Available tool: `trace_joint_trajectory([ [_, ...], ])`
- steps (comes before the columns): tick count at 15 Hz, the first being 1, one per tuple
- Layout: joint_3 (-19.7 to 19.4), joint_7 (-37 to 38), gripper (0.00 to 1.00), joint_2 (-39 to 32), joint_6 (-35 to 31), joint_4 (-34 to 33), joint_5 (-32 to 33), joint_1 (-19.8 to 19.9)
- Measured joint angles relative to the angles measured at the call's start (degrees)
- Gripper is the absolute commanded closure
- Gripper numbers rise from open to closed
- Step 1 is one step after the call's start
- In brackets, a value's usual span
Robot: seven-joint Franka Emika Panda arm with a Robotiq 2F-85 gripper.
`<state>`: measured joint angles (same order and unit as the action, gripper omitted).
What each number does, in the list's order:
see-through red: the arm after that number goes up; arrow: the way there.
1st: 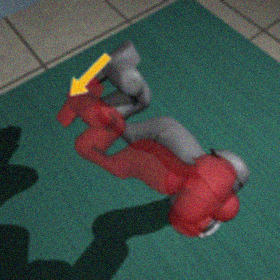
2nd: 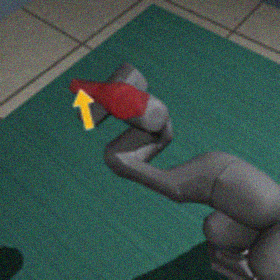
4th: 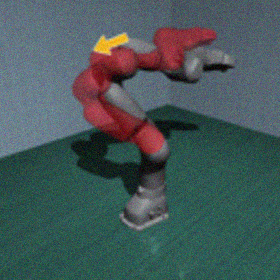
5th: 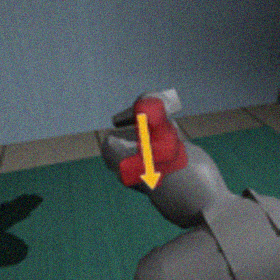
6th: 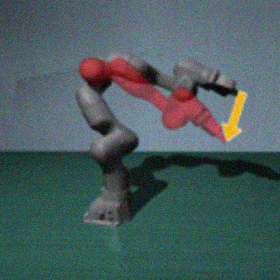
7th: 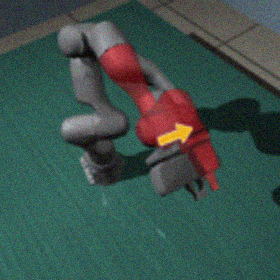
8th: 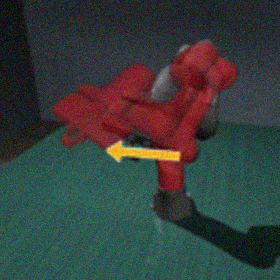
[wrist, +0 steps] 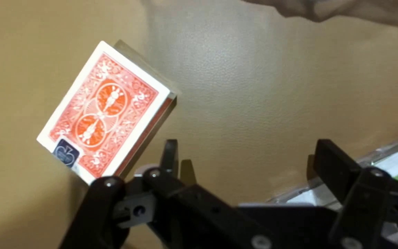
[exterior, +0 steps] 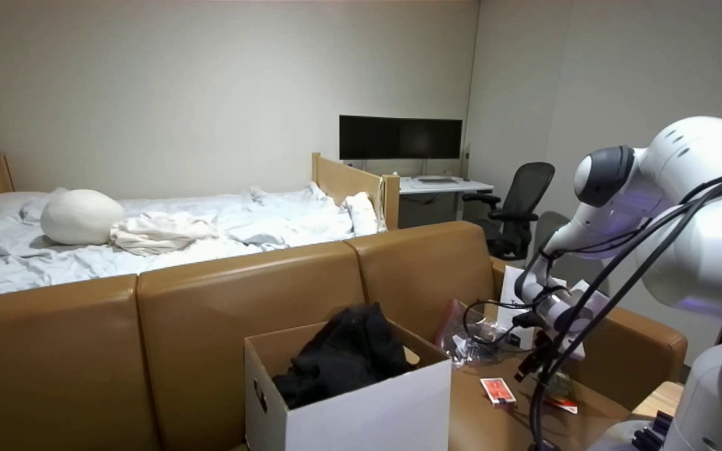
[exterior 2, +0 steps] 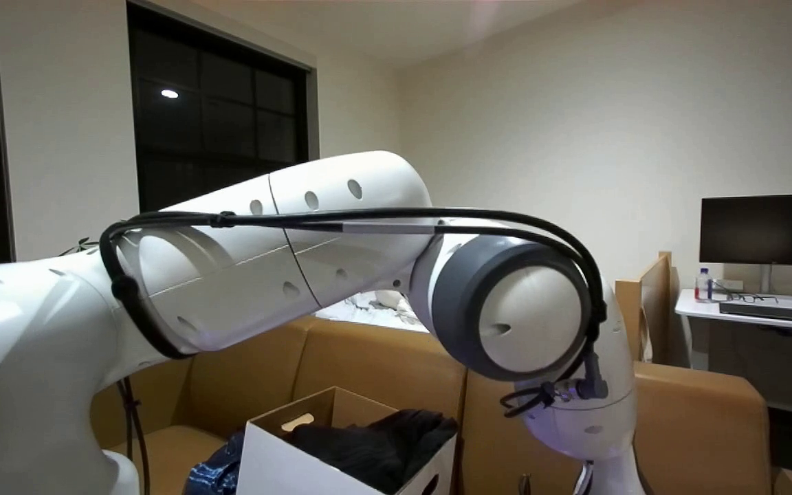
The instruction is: Pick up the packet and the card box and put them in the storage box
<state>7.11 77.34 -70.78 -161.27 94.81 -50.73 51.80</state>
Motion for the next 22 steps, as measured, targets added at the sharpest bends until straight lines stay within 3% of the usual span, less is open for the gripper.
trace_joint_trajectory([
  [3, -1.82, -0.75, 0.00, 5.40, 2.24, 6.65, -7.45, -0.55],
  [6, -7.50, 1.28, 0.00, 10.55, 12.20, 10.60, -12.07, -1.13],
  [9, -13.98, 8.09, 0.00, 13.06, 21.67, 11.20, -12.86, -2.95],
  [14, -20.44, 24.01, 0.00, 10.80, 33.84, 6.01, -12.66, -6.78],
  [22, -25.76, 53.71, 0.00, -0.60, 35.52, -7.99, -10.98, -12.45],
])
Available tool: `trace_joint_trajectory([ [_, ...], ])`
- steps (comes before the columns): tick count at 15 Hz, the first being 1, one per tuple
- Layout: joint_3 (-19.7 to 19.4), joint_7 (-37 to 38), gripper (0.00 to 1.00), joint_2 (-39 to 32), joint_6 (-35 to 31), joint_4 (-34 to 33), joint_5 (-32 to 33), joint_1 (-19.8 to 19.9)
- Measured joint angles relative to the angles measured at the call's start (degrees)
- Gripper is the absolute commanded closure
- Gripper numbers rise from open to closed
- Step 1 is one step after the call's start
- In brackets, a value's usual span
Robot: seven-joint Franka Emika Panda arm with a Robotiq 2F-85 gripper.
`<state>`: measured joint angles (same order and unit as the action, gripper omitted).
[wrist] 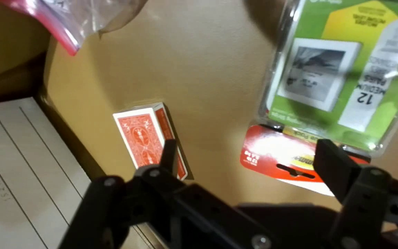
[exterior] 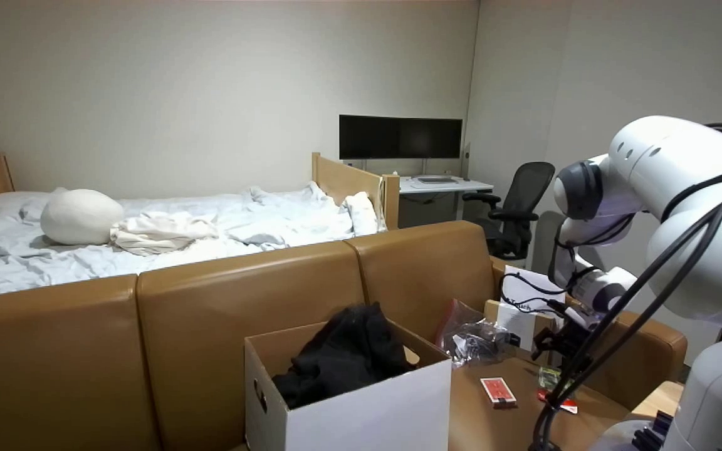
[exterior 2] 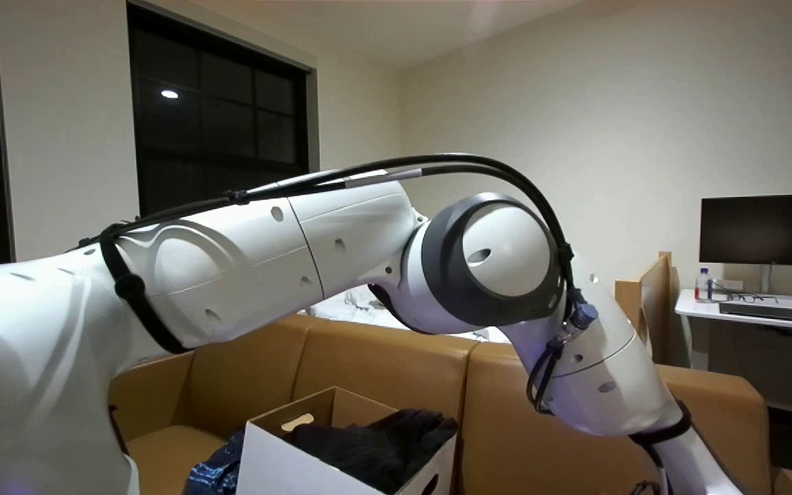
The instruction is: Pick up the packet and the card box and put them in the storage box
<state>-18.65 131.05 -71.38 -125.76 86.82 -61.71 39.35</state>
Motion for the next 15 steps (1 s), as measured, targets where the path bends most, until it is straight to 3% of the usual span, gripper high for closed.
trace_joint_trajectory([
  [7, -5.84, 18.75, 0.00, -2.42, 0.01, -3.34, 6.92, -4.26],
  [12, -21.57, 18.44, 0.00, -10.86, 4.27, -4.65, -1.29, -19.23],
  [13, -23.50, 18.44, 0.00, -13.25, 4.99, -6.19, -1.43, -21.15],
  [15, -21.90, 18.44, 0.00, -14.49, 2.75, -8.18, 3.58, -21.44],
])
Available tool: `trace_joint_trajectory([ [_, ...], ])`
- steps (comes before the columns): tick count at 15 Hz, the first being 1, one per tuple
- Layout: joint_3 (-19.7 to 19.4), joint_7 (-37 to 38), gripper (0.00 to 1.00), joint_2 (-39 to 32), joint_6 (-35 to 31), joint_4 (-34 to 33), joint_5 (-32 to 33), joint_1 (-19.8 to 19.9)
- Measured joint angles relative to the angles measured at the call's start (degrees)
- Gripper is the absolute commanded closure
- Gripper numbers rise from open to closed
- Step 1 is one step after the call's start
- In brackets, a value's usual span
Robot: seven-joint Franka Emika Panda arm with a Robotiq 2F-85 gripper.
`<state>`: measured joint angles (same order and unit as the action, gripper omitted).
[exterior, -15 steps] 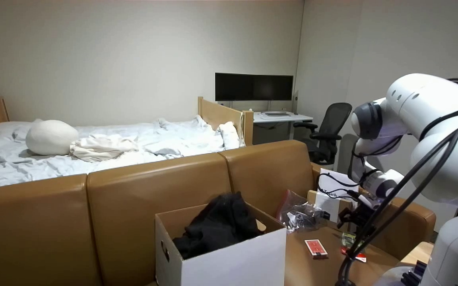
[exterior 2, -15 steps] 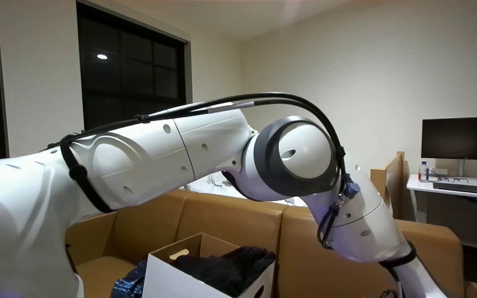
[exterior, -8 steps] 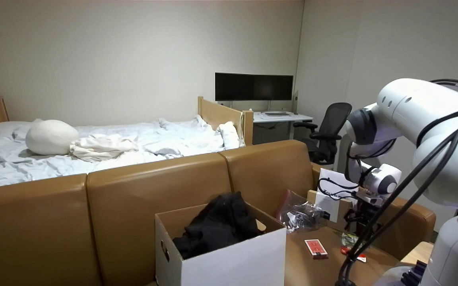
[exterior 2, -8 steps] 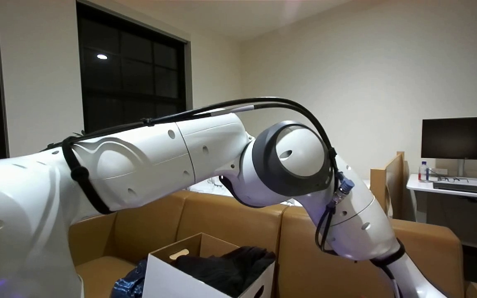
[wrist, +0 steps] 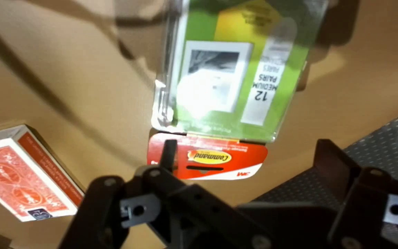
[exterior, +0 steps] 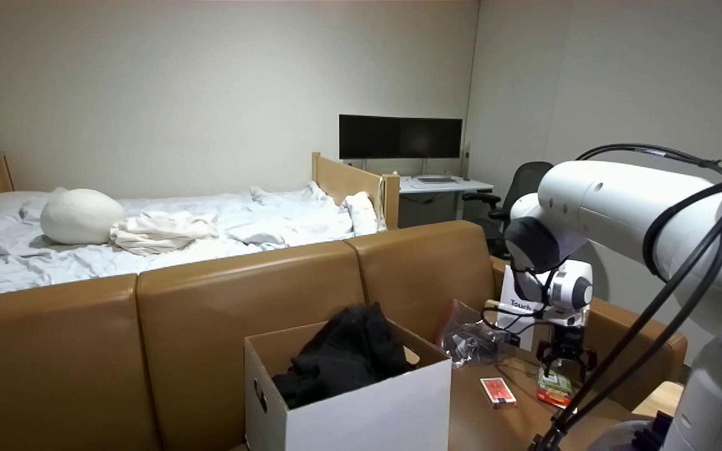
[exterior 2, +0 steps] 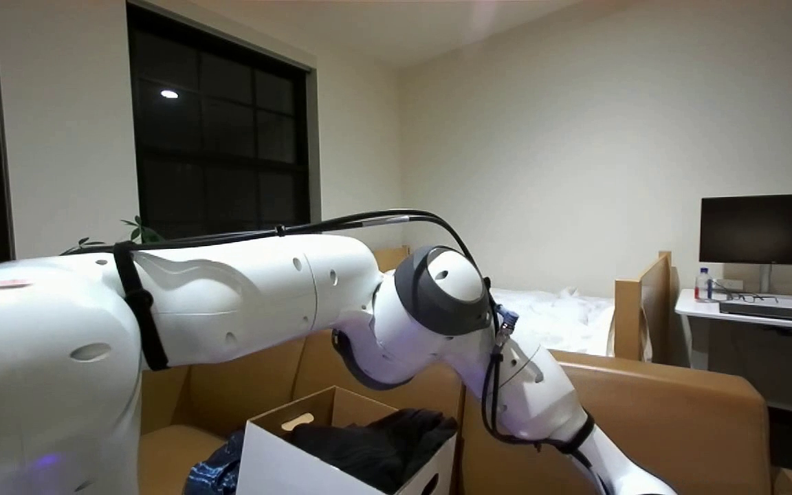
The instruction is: Pick up the packet and the card box and put them in the storage box
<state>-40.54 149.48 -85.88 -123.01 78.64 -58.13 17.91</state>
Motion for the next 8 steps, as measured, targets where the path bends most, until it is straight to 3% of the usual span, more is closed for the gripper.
trace_joint_trajectory([
  [4, 6.93, -0.01, 0.00, 0.08, -6.06, -5.60, 11.16, 3.86],
  [8, 11.15, -0.01, 0.00, 0.27, -6.41, -8.31, 18.89, 8.68],
])
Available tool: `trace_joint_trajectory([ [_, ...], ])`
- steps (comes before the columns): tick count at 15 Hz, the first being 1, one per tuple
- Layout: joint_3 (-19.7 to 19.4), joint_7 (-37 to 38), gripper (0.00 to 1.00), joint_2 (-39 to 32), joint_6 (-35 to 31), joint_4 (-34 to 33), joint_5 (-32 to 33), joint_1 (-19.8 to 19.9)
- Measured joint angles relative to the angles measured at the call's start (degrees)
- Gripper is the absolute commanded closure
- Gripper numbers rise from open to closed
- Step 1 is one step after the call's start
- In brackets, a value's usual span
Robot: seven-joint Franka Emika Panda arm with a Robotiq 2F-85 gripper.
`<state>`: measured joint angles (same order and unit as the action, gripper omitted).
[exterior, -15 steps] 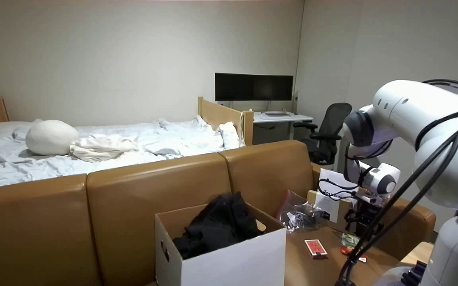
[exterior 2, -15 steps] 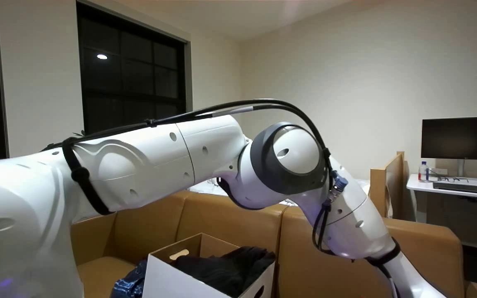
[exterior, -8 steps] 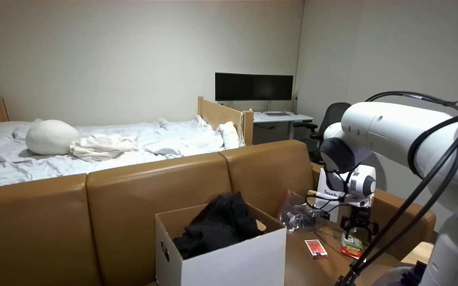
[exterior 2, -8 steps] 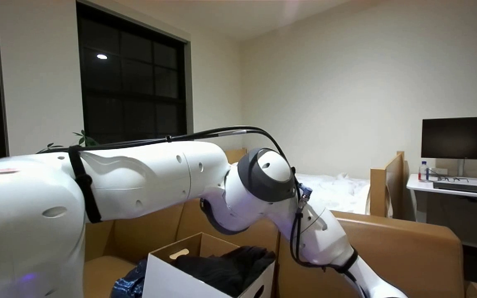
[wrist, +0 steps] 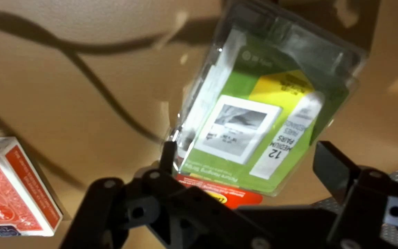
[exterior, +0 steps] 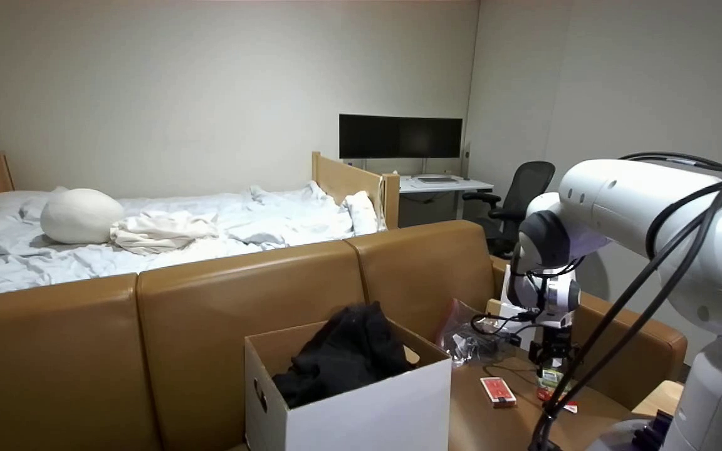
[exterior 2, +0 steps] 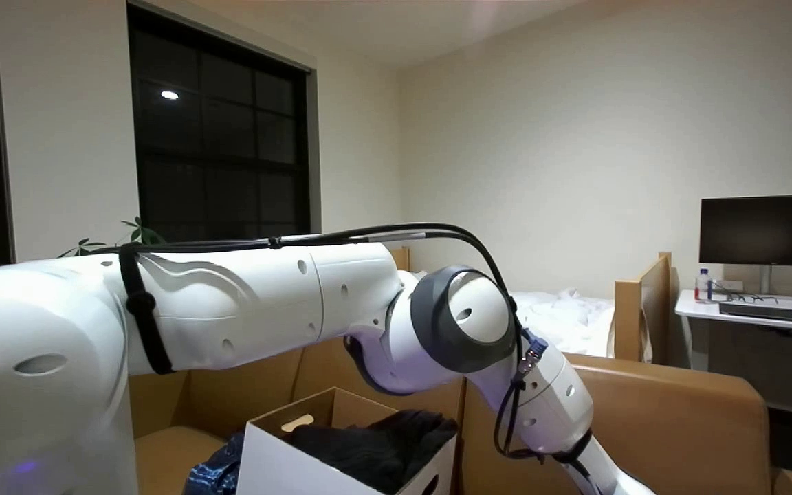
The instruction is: Pick up the packet and the card box and put them in the storage box
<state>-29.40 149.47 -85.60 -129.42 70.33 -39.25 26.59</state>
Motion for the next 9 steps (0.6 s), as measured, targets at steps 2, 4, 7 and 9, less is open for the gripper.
trace_joint_trajectory([
  [2, 1.84, -0.02, 0.00, 0.22, 0.00, -0.87, 3.21, 2.12],
  [4, 3.33, -0.02, 0.00, 0.49, 0.00, -1.56, 5.63, 3.59],
  [7, 5.41, -0.02, 0.00, 0.60, -0.03, -3.09, 8.76, 4.94],
  [9, 7.95, -0.02, 0.00, 0.63, -0.77, -4.57, 11.40, 5.83],
])
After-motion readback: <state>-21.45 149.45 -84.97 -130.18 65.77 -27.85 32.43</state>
